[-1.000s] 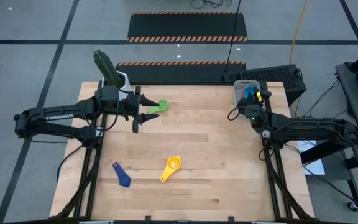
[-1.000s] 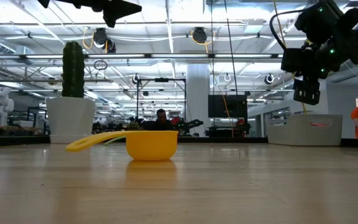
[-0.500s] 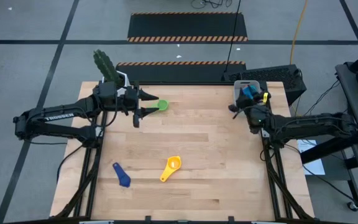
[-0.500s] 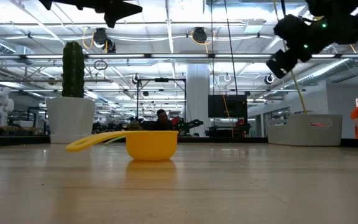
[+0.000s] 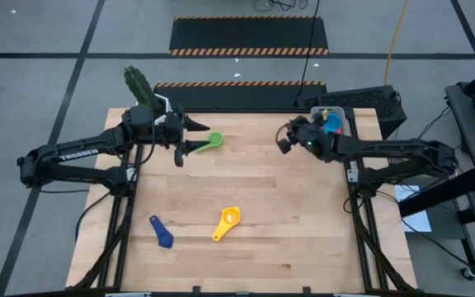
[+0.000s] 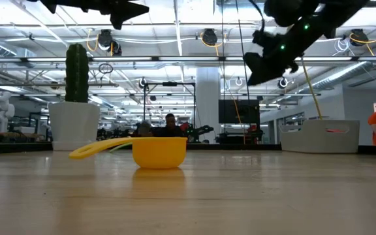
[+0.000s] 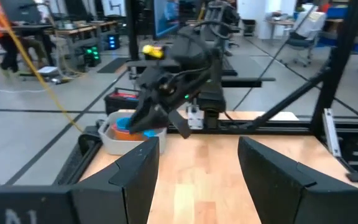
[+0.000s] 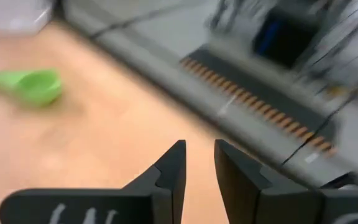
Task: Nest measuring cups in basket
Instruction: Stack the light blue measuring cup on top of the orange measuring cup in the gray bin
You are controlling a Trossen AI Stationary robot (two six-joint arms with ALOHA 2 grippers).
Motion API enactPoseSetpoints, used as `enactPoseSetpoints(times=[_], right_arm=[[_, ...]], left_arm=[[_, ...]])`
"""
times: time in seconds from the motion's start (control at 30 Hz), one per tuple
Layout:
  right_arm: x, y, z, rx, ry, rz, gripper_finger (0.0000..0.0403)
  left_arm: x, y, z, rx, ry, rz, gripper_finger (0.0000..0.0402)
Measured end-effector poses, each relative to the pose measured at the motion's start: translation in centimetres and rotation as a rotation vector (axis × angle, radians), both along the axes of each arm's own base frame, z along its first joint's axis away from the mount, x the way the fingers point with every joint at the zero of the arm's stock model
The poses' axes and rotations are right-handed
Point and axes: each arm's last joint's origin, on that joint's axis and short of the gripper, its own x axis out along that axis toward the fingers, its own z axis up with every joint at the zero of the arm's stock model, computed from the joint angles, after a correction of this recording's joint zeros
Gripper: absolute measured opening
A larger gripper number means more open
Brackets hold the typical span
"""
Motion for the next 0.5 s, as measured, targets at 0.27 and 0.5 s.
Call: enactPoseSetpoints(times=[0.27, 0.5], right_arm=[[-0.1, 0.3, 1.9, 0.172, -0.04, 0.024, 0.0074], [-3.1, -0.4, 2.7, 0.25, -0.05, -0.116, 0.0022]], left_arm=[[0.0, -0.1, -0.2, -0.007, 0.015, -0.021, 0.022], [0.0, -0.3, -0.2, -0.008, 0.017, -0.03, 0.022]])
